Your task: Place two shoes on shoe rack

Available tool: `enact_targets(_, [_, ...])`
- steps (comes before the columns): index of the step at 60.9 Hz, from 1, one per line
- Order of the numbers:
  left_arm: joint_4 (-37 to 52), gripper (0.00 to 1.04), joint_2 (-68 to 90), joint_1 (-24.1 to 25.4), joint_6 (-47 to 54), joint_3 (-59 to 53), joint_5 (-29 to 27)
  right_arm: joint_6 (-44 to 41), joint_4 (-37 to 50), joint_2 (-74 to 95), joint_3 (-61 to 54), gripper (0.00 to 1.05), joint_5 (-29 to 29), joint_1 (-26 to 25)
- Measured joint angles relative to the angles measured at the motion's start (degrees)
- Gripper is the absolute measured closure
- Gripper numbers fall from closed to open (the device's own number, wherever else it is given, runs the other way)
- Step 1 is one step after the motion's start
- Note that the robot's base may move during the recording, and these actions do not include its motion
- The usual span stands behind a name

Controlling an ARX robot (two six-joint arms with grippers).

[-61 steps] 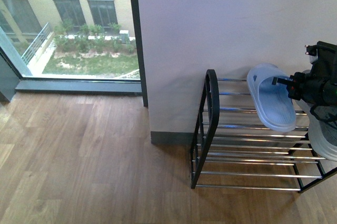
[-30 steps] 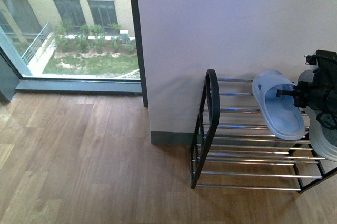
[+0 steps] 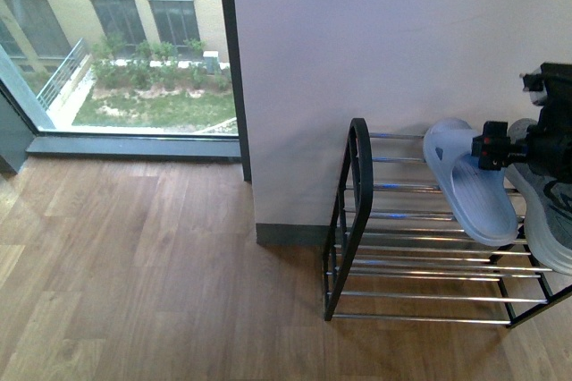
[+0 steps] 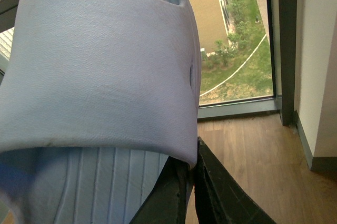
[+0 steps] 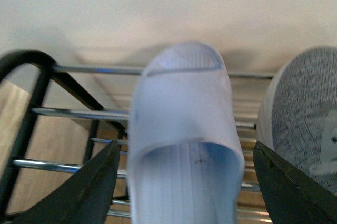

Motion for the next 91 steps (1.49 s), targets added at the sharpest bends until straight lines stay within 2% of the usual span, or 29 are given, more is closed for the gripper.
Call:
enact_targets(9, [0.0, 1.03, 0.0, 0.0, 0.0, 0.0, 0.0, 1.3, 2.4, -9.7, -7.6, 0.08, -5.2, 0.5])
enact_targets(22, [0.0, 1.03, 0.0, 0.0, 0.0, 0.0, 0.0, 2.8, 6.3, -20.0, -18.0, 0.09, -9.9, -1.2])
enact_targets(40, [0.0, 1.03, 0.0, 0.0, 0.0, 0.0, 0.0, 4.0, 14.8, -29.2, -31.3, 0.09, -15.0, -8.4])
enact_targets(55, [0.0, 1.03, 0.0, 0.0, 0.0, 0.0, 0.0, 5.4, 24.2, -28.2, -36.4, 0.09, -16.6, -11.7])
enact_targets(69, [0.0, 1.03, 0.0, 0.0, 0.0, 0.0, 0.0, 5.8, 24.9, -28.0, -36.5, 0.1, -16.6, -12.0])
enact_targets(78, [0.0, 1.03, 0.0, 0.0, 0.0, 0.0, 0.0, 5.5, 32.0, -27.4, -38.6, 0.31, -15.7, -11.5])
enact_targets(82, [0.0, 1.03, 0.0, 0.0, 0.0, 0.0, 0.0, 5.5, 32.8, -27.4, -39.0, 0.39, -15.7, -11.3])
enact_targets(84, [0.0, 1.03, 0.0, 0.0, 0.0, 0.0, 0.0, 5.5, 32.9, -27.4, -39.1, 0.47, -15.7, -11.3])
enact_targets(91, [0.0, 1.03, 0.0, 0.0, 0.0, 0.0, 0.0, 5.5, 32.9, -27.4, -39.3, 0.65, -15.5, -11.3])
